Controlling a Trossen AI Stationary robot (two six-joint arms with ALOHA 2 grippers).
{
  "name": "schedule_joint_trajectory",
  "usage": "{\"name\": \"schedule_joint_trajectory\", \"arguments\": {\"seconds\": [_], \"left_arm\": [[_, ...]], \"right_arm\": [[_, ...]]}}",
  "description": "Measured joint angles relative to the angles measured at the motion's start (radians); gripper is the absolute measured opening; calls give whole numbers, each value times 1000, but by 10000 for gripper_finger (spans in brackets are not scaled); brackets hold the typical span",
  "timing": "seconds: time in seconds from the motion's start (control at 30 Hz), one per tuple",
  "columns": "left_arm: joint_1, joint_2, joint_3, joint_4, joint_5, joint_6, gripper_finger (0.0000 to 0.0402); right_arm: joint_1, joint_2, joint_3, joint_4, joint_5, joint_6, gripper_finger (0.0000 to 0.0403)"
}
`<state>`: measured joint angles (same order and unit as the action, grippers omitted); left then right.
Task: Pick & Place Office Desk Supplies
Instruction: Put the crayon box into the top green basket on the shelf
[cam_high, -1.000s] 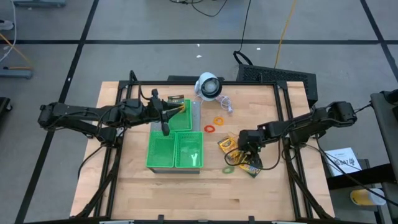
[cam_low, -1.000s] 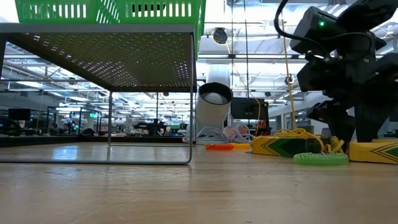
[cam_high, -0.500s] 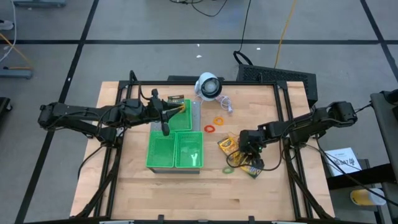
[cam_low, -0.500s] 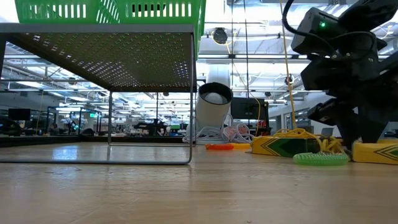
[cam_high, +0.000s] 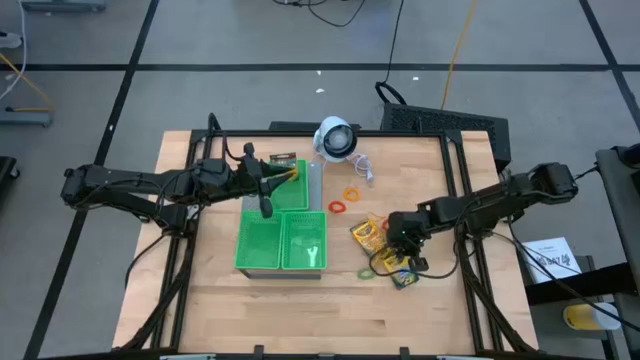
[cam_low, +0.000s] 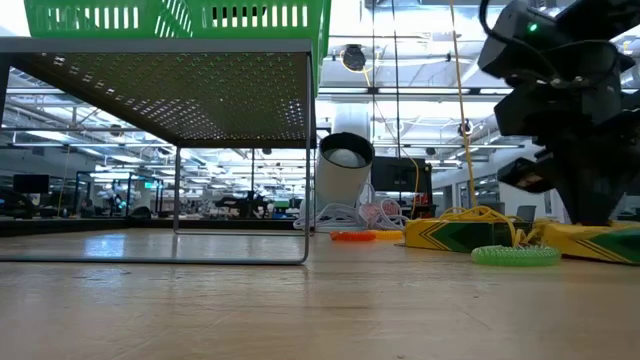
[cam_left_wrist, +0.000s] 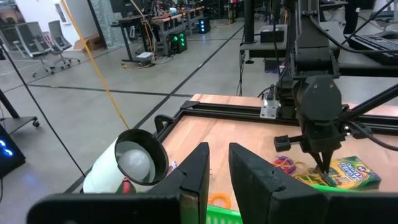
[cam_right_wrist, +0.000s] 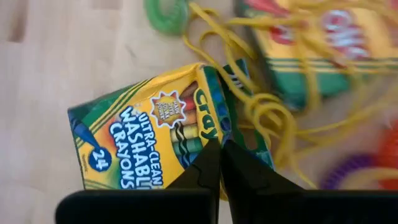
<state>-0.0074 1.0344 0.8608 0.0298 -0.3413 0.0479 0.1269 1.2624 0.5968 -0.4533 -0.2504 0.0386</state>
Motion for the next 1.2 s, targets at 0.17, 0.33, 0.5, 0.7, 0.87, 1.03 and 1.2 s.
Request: {"name": "schedule_joint_trajectory", "arguments": {"seconds": [0.17,0.33,0.5,0.7,0.87,1.03,1.2], "left_arm": [[0,0,0,26,0,0,72],[0,0,0,57,0,0,72],[0,0,0,97,0,-39,72],[0,3,0,136,0,-117,72],[0,48,-1,202,2,-164,72],[-5,123,0,281,3,-159,73],[-29,208,60,282,4,-129,111]], "right_arm": [[38,-101,17,-12,115,24,0],[86,-210,26,-5,258,51,0],[143,-294,28,-2,401,56,0],[204,-342,29,47,625,-3,0],[223,-340,29,183,729,-123,0],[236,-321,30,308,780,-233,0],[243,-306,30,383,855,-307,0]]}}
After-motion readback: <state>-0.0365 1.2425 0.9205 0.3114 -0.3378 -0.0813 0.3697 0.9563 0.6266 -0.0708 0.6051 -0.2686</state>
